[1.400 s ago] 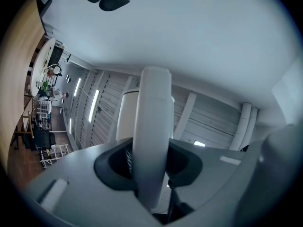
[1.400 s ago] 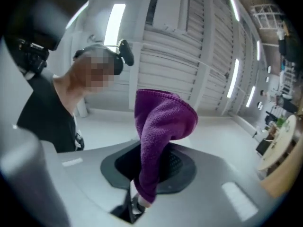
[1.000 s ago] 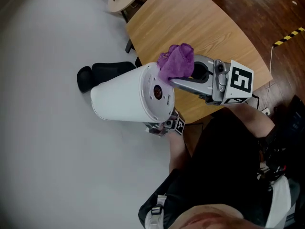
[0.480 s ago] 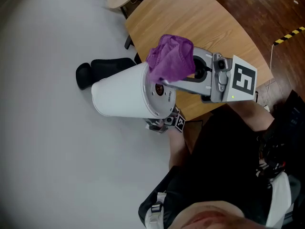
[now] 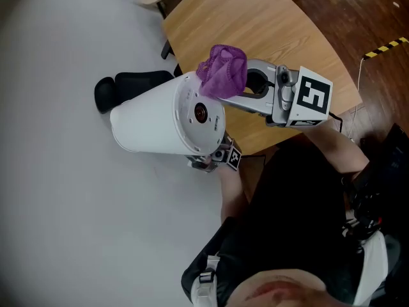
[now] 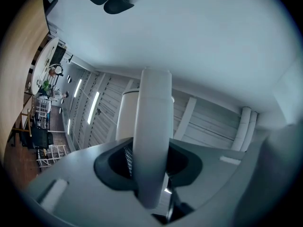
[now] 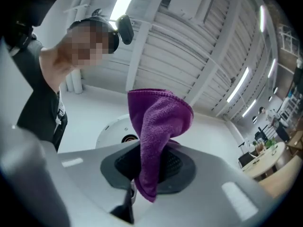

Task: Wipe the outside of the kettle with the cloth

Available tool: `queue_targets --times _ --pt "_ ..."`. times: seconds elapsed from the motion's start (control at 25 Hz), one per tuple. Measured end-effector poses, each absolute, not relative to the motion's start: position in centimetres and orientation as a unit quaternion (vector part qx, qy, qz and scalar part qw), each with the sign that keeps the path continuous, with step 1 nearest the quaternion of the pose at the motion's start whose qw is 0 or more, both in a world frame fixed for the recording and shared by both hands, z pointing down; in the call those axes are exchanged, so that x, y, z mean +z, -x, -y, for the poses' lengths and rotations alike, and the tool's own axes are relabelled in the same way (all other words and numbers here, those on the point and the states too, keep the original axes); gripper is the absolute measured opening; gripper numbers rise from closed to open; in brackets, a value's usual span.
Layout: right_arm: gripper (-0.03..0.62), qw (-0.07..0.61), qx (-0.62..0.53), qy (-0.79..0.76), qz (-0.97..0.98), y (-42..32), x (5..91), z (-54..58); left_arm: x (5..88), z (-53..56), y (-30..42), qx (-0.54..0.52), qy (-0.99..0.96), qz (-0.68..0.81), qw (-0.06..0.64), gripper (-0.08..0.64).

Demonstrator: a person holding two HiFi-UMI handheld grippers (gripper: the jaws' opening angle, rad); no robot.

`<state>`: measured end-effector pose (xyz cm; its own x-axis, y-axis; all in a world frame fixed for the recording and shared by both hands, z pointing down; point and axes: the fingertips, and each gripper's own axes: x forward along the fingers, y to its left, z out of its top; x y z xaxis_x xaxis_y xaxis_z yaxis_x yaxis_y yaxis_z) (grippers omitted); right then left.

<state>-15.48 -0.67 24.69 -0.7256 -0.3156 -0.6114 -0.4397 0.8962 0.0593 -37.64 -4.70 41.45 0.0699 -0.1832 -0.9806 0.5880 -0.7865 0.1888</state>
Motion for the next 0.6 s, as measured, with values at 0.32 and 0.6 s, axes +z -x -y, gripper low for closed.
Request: queue_targets --times 0.32,0.6 --pt "0.063 0.228 -0.047 0.082 -0.969 21.3 31.9 -6.3 42.3 5.1 38.5 -0.67 -0.675 -0.129 0.279 0.052" --pt "0.063 0.281 -0.089 0.12 -0.948 16.3 36.7 -1.9 43.5 4.5 38.7 -0.619 -0.74 -0.069 0.253 0.052"
